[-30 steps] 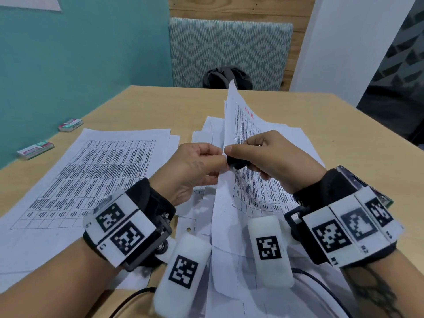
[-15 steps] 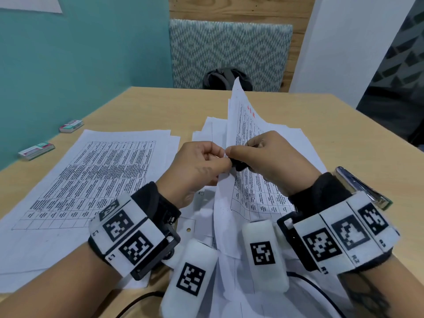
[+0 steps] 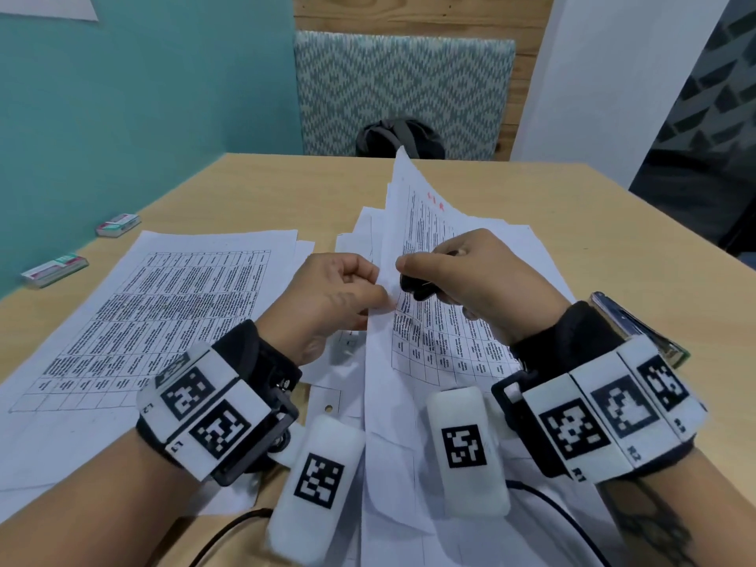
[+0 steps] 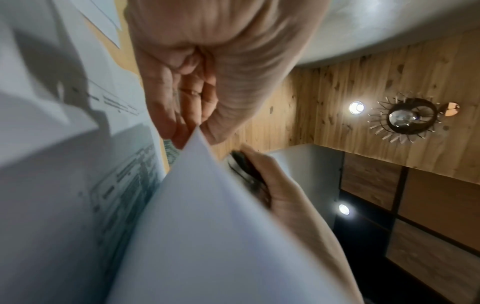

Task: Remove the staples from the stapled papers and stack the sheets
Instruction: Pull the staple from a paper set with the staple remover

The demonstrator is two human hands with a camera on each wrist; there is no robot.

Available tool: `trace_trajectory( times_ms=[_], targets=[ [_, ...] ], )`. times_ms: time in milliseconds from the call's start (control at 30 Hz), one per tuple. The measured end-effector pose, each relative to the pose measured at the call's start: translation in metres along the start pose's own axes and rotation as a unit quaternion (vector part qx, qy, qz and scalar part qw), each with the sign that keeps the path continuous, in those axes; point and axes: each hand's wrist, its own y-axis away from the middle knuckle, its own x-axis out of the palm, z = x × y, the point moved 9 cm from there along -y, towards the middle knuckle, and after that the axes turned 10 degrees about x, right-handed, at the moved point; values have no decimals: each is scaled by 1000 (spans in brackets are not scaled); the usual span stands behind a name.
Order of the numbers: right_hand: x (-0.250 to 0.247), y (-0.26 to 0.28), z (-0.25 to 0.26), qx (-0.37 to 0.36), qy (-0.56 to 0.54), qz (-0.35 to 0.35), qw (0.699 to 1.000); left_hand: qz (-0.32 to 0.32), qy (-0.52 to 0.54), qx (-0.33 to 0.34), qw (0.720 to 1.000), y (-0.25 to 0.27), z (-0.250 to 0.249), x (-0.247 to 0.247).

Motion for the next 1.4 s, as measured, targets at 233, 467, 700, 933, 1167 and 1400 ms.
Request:
trace_trajectory(
  times_ms=[233,467,700,933,1167,1400],
  targets=[
    [-26,-4,-9,19,35,-51,998,28,41,-38,998,-2,12,0],
    [-35,-5,-11,34,77,-85,993,65,57,-26,996,-2,10,6],
    [-22,-13,8,48,-26,29,998,58,101,-28,993,-4,10,10],
    [0,-19,21,-5,28,32,999,-29,159,-59,985,-9,21,3],
    [5,-20,20,-15,34,38,999,-25,179,-37,983,-6,13,4],
    [8,-20,17,-6,51,40,998,-28,179,-41,983,-3,11,5]
  ],
)
